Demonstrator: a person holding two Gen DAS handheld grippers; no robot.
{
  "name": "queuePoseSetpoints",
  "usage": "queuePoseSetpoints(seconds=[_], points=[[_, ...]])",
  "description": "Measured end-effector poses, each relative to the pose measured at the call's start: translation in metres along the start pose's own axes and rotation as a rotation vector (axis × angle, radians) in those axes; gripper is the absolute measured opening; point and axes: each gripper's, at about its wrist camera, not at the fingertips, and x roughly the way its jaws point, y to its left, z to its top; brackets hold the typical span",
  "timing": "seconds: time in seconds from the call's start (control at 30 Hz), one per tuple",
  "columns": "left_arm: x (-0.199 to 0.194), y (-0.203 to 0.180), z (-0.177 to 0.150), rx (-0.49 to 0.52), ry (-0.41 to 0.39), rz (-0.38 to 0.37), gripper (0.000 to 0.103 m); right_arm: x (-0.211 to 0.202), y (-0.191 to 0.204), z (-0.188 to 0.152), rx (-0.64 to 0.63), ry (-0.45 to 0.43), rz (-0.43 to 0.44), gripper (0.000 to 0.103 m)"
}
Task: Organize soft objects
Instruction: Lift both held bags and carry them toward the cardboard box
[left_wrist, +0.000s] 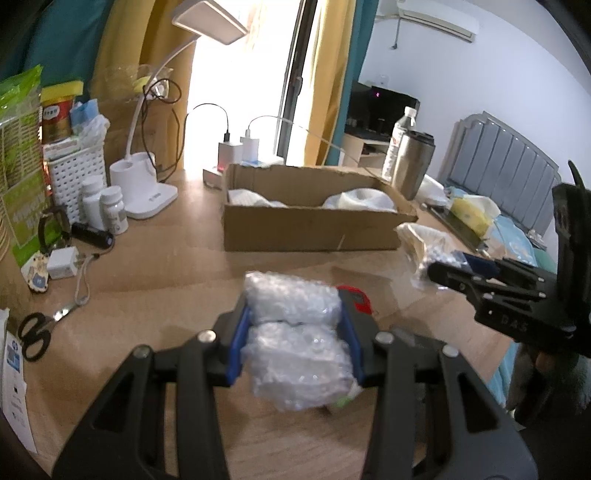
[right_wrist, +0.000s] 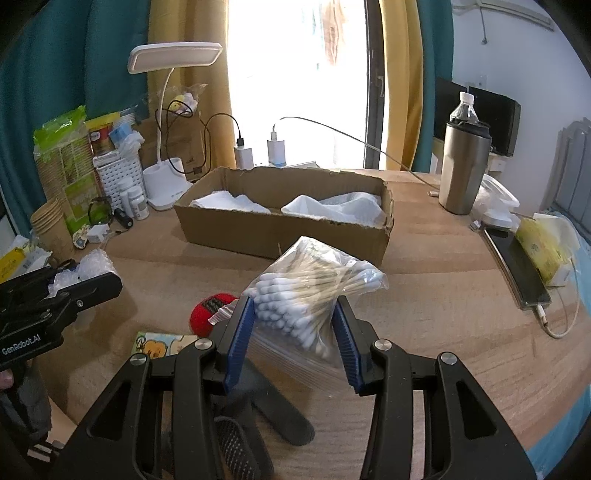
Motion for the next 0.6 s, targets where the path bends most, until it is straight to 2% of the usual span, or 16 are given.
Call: queuePoseSetpoints(seconds=[0.6], points=[[0.019, 0.002, 0.039, 0.006, -0.011, -0.002, 0.045, 0.015, -0.009, 0.034, -0.003, -0.011, 0.004, 0.046]])
